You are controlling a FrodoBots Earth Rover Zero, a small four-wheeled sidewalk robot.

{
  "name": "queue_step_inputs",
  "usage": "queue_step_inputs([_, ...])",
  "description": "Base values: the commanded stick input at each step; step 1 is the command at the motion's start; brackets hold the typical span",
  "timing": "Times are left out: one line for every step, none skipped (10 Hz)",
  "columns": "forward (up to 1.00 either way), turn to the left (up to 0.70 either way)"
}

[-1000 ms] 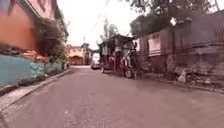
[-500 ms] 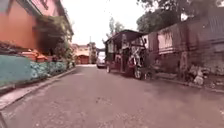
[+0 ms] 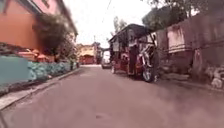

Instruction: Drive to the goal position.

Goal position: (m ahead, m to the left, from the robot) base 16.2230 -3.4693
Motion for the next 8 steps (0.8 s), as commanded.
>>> queue_step_inputs([0.85,0.09])
queue_step_inputs([0.85,0.09])
queue_step_inputs([0.85,0.09])
queue_step_inputs([0.85,0.09])
queue_step_inputs([0.85,0.09])
queue_step_inputs([0.85,0.09])
queue_step_inputs([0.85,0.09])
queue_step_inputs([0.85,0.09])
